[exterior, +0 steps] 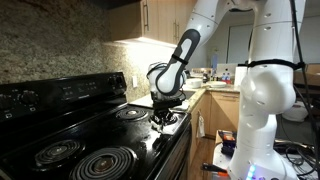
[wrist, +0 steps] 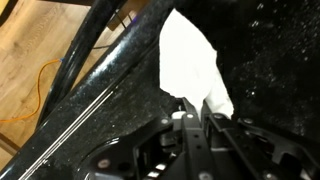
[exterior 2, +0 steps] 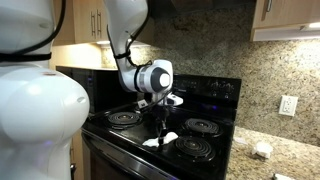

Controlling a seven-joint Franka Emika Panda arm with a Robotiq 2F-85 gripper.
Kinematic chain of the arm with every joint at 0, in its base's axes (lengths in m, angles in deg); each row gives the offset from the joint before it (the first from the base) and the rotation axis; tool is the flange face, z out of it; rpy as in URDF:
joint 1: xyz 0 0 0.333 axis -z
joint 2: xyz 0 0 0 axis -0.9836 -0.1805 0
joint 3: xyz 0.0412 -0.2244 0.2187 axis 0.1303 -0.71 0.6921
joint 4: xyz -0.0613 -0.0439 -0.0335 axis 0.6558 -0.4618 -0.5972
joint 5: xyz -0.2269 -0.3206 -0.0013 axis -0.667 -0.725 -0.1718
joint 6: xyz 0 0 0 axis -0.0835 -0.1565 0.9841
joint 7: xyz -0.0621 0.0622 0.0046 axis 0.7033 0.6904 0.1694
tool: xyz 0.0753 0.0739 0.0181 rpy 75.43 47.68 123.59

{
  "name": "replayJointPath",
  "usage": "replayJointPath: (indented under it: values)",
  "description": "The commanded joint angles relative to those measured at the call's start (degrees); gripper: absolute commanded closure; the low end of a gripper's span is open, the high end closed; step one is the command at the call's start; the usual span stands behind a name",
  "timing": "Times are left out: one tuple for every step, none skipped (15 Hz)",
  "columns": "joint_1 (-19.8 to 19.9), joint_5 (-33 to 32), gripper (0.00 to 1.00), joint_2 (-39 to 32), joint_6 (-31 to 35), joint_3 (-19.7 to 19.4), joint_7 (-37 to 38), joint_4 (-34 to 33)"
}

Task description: Wipe the stove with the napkin

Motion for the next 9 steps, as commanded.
replayJointPath:
  values:
    - [-2.44,7.12,0.92,0.42,3.01,6.48,-3.07,5.63]
    - [-3.39,9.86,0.92,0.65,2.9,8.12,-4.27,5.88]
    - [-4.26,11.94,0.92,0.56,2.97,9.58,-4.75,6.02]
    - [-5.3,14.32,0.92,0.28,3.43,10.99,-5.52,6.01]
    - [-6.71,16.86,0.92,-0.11,3.2,12.62,-6.0,5.34]
    - [-7.9,19.01,0.92,-1.0,3.67,13.95,-6.74,4.73]
    - [-9.36,21.1,0.92,-1.85,3.23,15.51,-7.08,3.5]
    - [-10.45,22.78,0.92,-2.81,3.49,16.66,-7.92,2.67]
    - [-11.57,24.05,0.92,-3.77,3.17,17.91,-8.25,1.45]
